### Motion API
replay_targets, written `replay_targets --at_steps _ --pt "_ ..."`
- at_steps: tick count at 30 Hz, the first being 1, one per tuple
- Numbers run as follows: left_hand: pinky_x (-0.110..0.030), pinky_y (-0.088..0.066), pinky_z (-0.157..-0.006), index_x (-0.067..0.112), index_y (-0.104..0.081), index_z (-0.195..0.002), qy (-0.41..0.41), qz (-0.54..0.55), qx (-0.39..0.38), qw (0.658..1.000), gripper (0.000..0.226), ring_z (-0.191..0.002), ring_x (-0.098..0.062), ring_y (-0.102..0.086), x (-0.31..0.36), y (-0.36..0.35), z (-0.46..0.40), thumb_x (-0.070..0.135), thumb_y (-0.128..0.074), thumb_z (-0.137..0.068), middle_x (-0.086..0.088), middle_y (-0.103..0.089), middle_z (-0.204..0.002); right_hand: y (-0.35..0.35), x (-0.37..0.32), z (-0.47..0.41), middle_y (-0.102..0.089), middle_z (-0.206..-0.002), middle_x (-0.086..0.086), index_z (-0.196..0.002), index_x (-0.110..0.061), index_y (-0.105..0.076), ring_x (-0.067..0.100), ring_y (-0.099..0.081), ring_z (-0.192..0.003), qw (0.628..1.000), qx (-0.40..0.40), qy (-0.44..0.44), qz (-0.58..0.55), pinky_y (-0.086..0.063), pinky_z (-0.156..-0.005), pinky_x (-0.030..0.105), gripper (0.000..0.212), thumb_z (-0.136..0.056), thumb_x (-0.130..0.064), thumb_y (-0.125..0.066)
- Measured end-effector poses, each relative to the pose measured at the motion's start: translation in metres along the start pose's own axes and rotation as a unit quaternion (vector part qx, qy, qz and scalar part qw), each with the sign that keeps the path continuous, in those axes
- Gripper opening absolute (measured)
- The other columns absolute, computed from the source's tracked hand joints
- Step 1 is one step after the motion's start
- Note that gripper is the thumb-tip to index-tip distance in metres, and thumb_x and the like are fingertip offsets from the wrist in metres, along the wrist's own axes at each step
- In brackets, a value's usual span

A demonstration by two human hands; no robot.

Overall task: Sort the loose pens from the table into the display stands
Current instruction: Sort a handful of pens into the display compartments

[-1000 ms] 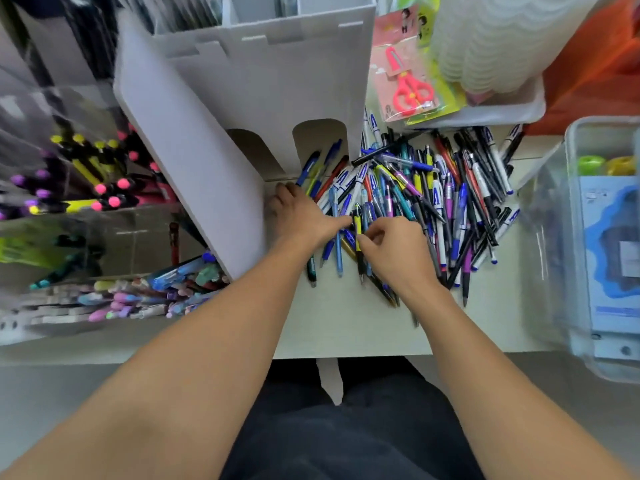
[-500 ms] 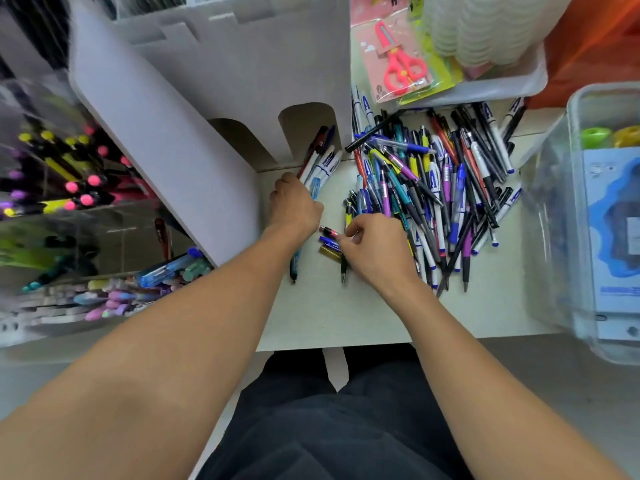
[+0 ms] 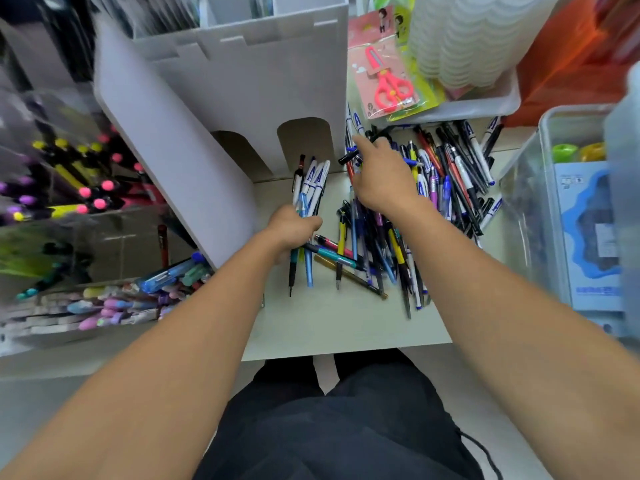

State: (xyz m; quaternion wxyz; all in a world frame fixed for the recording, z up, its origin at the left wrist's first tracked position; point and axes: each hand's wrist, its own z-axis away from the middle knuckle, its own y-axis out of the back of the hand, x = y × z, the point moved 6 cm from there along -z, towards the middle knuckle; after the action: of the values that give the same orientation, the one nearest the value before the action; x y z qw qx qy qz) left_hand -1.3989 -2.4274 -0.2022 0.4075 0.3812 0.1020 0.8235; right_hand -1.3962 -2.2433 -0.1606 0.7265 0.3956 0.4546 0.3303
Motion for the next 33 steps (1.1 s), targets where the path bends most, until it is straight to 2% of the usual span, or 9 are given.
replay_targets --at_steps 3,6,11,16,18,21,24,28,33 --pt "-0.036 -0.050 -0.076 0.012 -0.053 -0.093 0.012 0.052 -0.013 0.999 0.009 -0.079 -0.020 -0.052 -0.003 -0.001 0.003 0.015 -0.061 -0.092 -0.009 -0.053 -0.091 -0.009 0.003 -0.026 -0.037 -0.140 0.020 -0.145 -0.021 -0.040 0.044 -0.043 -0.125 0.994 -0.077 0.008 0.081 -0.046 -0.095 0.050 0.054 -0.095 -0.018 -0.060" --pt "-0.038 -0.053 -0.078 0.012 -0.051 -0.091 0.034 0.104 -0.018 0.994 0.009 -0.079 -0.020 -0.051 -0.006 -0.004 0.005 0.013 -0.060 -0.092 -0.008 -0.051 -0.090 -0.005 0.006 -0.022 -0.044 -0.132 0.019 -0.131 -0.015 -0.053 0.042 -0.046 -0.121 0.994 -0.058 0.012 0.088 -0.047 -0.095 0.049 0.039 -0.094 -0.024 -0.062" --pt "-0.036 -0.056 -0.076 0.006 -0.049 -0.094 0.083 0.207 -0.043 0.974 0.010 -0.077 -0.021 -0.057 -0.011 -0.014 0.017 0.006 -0.058 -0.091 -0.010 -0.051 -0.088 -0.001 0.019 0.035 -0.054 -0.123 0.016 -0.131 -0.012 -0.062 0.038 -0.052 -0.118 0.997 -0.063 0.033 0.015 -0.050 -0.095 0.046 0.043 -0.088 -0.018 -0.063" --pt "-0.038 -0.063 -0.069 -0.001 -0.048 -0.099 0.109 0.281 -0.073 0.951 0.012 -0.071 -0.024 -0.067 -0.016 -0.024 0.032 0.002 -0.058 -0.093 -0.016 -0.060 -0.087 0.002 0.020 0.095 -0.041 -0.144 0.010 -0.143 -0.022 -0.055 0.028 -0.032 -0.139 0.996 -0.072 0.024 -0.054 -0.036 -0.114 0.048 0.049 -0.094 -0.023 -0.059" --pt "-0.046 -0.062 -0.080 -0.001 -0.049 -0.099 0.109 0.284 -0.062 0.951 0.010 -0.079 -0.029 -0.066 -0.021 -0.025 0.033 0.001 -0.056 -0.092 -0.019 -0.061 -0.090 0.012 0.004 0.113 -0.053 -0.129 0.002 -0.127 -0.025 -0.065 0.017 -0.046 -0.123 0.989 -0.043 0.044 -0.137 -0.041 -0.104 0.039 0.034 -0.100 -0.041 -0.054" --pt "-0.041 -0.061 -0.068 -0.004 -0.052 -0.092 0.105 0.283 -0.053 0.952 0.005 -0.067 -0.027 -0.064 -0.022 -0.026 0.035 -0.001 -0.055 -0.091 -0.016 -0.060 -0.079 0.003 -0.016 0.131 -0.065 -0.087 -0.004 -0.097 -0.025 -0.067 0.011 -0.064 -0.077 0.957 -0.178 0.022 -0.226 -0.053 -0.070 0.035 0.040 -0.094 -0.063 -0.054" --pt "-0.044 -0.058 -0.073 -0.002 -0.054 -0.086 0.108 0.310 -0.033 0.944 0.003 -0.065 -0.029 -0.059 -0.022 -0.027 0.033 -0.002 -0.055 -0.089 -0.018 -0.056 -0.077 -0.025 -0.024 0.139 -0.069 -0.090 0.004 -0.105 -0.018 -0.066 0.018 -0.068 -0.072 0.949 -0.286 0.031 -0.126 -0.059 -0.070 0.039 0.041 -0.087 -0.055 -0.071" --pt "-0.037 -0.053 -0.063 0.000 -0.053 -0.094 0.096 0.329 -0.009 0.939 0.007 -0.066 -0.024 -0.054 -0.020 -0.024 0.028 0.003 -0.058 -0.089 -0.013 -0.051 -0.080 -0.033 -0.019 0.144 -0.054 -0.064 0.004 -0.075 -0.013 -0.060 0.019 -0.048 -0.054 0.948 -0.279 0.019 -0.154 -0.039 -0.056 0.032 0.034 -0.100 -0.036 -0.061" --pt "-0.032 -0.060 -0.063 -0.007 -0.051 -0.101 0.098 0.373 -0.075 0.919 0.010 -0.064 -0.023 -0.065 -0.027 -0.021 0.034 0.002 -0.054 -0.097 -0.017 -0.068 -0.072 0.001 0.023 0.152 -0.052 -0.074 0.003 -0.104 -0.015 -0.068 0.017 -0.046 -0.062 0.941 -0.218 -0.055 -0.253 -0.040 -0.060 0.026 0.038 -0.107 -0.041 -0.040"
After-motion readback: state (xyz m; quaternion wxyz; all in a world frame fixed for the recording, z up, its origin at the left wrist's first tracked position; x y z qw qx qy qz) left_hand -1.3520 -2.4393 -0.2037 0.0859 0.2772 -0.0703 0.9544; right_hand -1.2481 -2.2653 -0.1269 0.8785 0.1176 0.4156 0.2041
